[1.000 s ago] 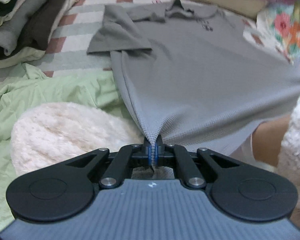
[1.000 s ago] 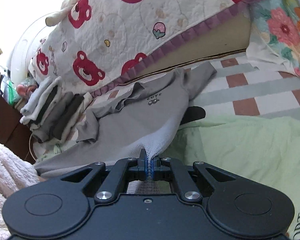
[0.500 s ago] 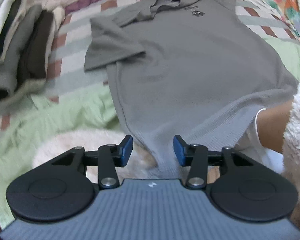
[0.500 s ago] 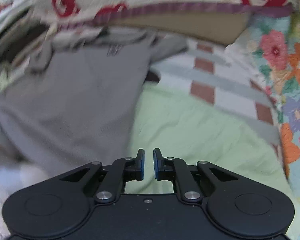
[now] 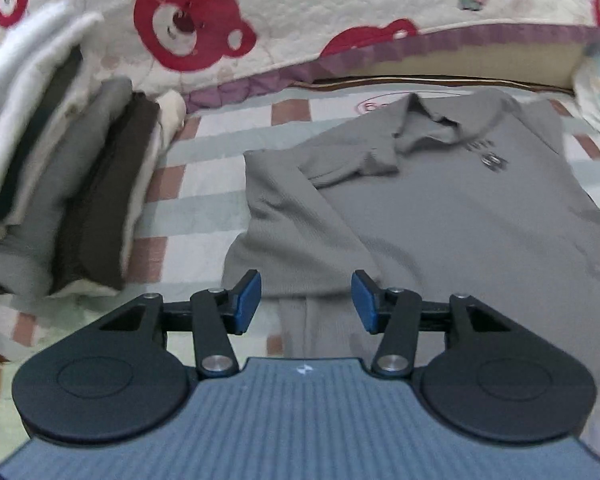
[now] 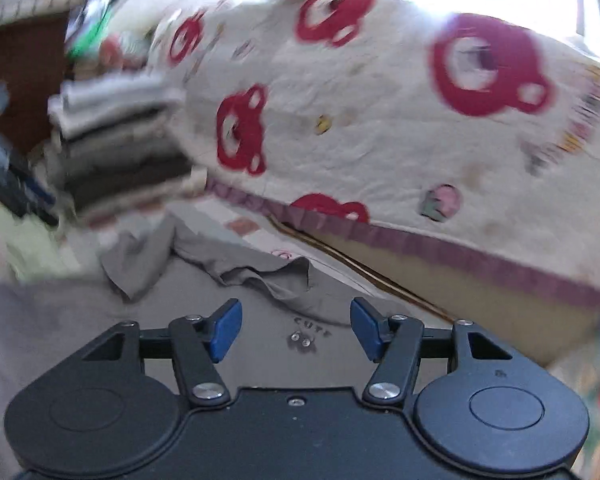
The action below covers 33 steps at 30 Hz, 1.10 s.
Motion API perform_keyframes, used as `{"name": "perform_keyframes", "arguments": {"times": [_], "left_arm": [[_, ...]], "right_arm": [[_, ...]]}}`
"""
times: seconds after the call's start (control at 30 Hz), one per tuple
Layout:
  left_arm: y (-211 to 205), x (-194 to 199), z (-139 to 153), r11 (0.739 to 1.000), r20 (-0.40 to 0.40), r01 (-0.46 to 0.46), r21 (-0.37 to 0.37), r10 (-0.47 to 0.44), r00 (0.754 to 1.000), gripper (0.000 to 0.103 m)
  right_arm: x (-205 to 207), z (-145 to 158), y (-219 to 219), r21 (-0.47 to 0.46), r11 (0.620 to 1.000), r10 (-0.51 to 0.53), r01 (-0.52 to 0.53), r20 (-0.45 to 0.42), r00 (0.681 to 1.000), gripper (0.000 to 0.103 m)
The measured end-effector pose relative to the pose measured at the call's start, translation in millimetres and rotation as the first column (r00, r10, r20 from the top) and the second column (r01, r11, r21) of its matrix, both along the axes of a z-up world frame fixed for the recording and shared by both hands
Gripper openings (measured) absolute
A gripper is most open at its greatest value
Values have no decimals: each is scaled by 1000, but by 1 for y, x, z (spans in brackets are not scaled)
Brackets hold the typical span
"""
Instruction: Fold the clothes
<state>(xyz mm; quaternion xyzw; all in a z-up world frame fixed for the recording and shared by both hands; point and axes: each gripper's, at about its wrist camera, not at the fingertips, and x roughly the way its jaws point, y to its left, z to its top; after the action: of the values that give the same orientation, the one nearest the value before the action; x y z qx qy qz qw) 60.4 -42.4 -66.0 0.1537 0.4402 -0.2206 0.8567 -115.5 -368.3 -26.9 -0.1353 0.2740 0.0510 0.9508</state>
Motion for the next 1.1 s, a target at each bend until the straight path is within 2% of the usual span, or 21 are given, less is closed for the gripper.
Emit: {"name": "perform_keyframes", "arguments": {"times": [0.03,0.07,0.1,0.13,0.17,0.27,0.4,0.47,0.67,0.73,0.8,0.93,1.1], "left_arm": [[-4,15,-8,1000,-19,-20,-16,20,1000,49],[-4,30,-14,998,-37,-53,-42,51,998,49],[-3,46,-20,993,-53,-95,-76,91,994,49],[-3,60,-26,987,-61,-127,-98,121,991,49],[-5,67,-31,987,-46,-131,-93,127,991,49],[-12,88,-46,987,-2,-138,-77,138,990,49],[-22,104,-65,994,53,-86,-62,90,995,50],[-23,108,-72,996,93,-70,-52,74,993,53],[-10,124,-94,985,7,-70,-155,72,997,55],[-4,119,-101,988,39,-60,-145,67,997,52],[6,109,-99,992,93,-49,-115,60,994,48],[27,107,-78,972,76,-33,-234,52,996,47],[12,111,-87,973,43,3,-231,7,999,48]], "right_arm": [[19,-7,3,-27,1000,7,-7,-8,1000,63],[37,-12,6,-47,999,19,-19,-15,1000,57],[55,-16,8,-67,997,21,-22,-13,1000,24],[75,-16,11,-101,995,-5,4,-13,1000,0],[93,-16,12,-136,990,-38,35,-20,999,1],[139,-6,16,-138,988,-74,66,-58,996,0],[189,-1,18,-28,993,-118,115,-156,981,0],[200,-4,22,-29,990,-140,137,-154,978,1],[238,-30,26,7,992,-124,130,-244,962,6],[245,-45,29,34,993,-100,114,-270,958,6],[252,-61,32,61,993,-76,98,-295,952,6],[244,-82,45,55,997,-36,53,-268,963,6],[263,-106,33,-10,992,-122,126,-335,934,6]]}}
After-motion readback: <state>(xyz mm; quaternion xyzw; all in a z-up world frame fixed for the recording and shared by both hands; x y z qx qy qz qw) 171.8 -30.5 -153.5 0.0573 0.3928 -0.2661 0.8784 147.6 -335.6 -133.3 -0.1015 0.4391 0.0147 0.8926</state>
